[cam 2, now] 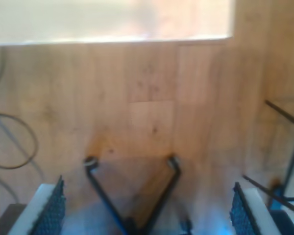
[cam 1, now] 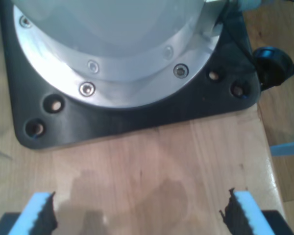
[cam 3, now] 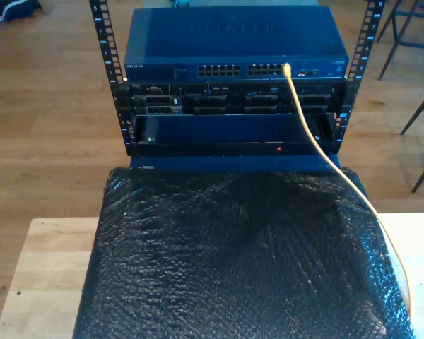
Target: Grab the cable and plug it in
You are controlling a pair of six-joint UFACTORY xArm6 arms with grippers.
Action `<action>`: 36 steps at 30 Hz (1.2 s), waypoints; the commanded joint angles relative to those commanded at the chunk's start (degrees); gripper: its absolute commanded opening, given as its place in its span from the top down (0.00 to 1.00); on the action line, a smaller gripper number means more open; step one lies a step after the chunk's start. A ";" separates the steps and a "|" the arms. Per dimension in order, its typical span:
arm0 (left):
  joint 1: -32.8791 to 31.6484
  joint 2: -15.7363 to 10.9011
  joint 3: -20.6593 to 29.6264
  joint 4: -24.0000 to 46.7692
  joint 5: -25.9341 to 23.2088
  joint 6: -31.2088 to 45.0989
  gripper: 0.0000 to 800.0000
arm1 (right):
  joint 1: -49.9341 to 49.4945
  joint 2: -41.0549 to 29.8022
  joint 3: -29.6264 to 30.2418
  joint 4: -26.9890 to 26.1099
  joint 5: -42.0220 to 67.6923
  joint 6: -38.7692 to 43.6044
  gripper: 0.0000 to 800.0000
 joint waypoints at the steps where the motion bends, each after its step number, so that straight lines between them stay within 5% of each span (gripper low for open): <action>1: 0.00 0.00 0.00 0.00 0.00 0.00 0.00 | -1.49 -0.53 0.26 0.00 1.58 -1.67 0.00; 9: 0.00 0.00 0.00 0.00 0.00 0.00 0.00 | -14.33 -5.45 2.11 -0.09 16.26 -15.56 0.00; 18: 0.00 0.00 0.00 0.00 0.00 0.00 0.00 | -25.85 -10.90 7.21 -0.35 17.85 -28.75 0.00; 36: 0.00 0.00 0.00 0.00 -0.09 0.00 0.00 | -35.52 -17.76 17.32 -6.15 19.60 -40.00 0.00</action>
